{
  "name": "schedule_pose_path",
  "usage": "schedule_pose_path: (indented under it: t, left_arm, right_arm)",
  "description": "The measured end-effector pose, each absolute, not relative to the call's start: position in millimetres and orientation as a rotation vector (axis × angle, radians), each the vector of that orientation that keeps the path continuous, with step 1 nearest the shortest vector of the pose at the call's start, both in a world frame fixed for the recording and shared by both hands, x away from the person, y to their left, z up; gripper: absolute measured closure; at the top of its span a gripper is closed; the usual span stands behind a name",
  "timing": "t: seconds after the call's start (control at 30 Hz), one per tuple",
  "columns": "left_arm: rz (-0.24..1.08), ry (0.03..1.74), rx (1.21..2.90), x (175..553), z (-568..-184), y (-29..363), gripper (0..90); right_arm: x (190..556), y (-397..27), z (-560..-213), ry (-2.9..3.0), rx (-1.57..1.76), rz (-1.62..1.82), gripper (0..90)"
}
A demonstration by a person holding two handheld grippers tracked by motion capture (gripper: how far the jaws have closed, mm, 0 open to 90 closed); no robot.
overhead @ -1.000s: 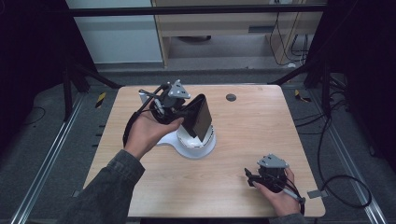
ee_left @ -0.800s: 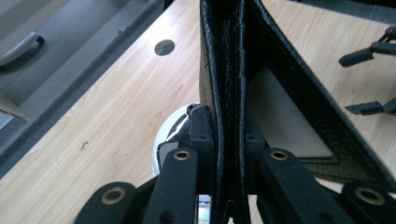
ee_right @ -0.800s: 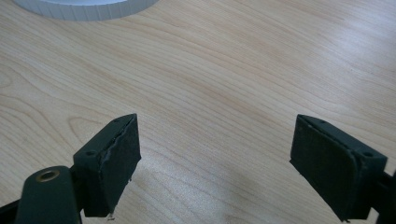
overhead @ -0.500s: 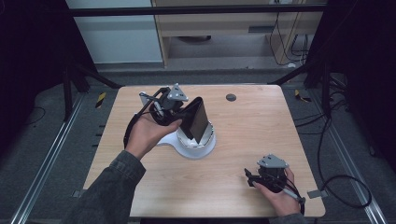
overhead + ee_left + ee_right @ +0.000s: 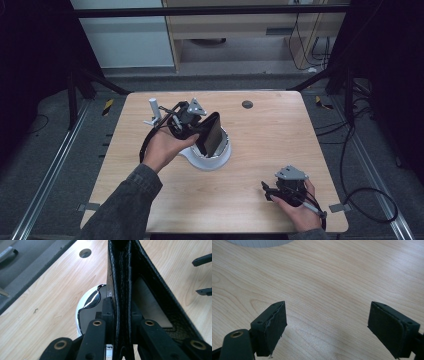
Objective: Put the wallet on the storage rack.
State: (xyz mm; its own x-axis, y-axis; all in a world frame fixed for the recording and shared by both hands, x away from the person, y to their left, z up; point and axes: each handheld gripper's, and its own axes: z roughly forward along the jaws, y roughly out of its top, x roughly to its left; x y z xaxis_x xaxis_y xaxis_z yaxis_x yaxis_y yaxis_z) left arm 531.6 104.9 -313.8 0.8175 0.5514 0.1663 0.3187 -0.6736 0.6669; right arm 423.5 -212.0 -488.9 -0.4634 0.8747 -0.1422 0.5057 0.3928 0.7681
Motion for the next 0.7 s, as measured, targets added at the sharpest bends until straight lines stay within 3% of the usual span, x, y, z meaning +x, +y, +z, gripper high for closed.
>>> schedule_pose_path:
  t: [0.7]
  left_arm:
    - [0.412,0.671,2.339,543.7,-321.9,98.4,80.3]
  right_arm:
    - [423.4,-210.1,-490.1,2.135,1.178,0.886,15.1]
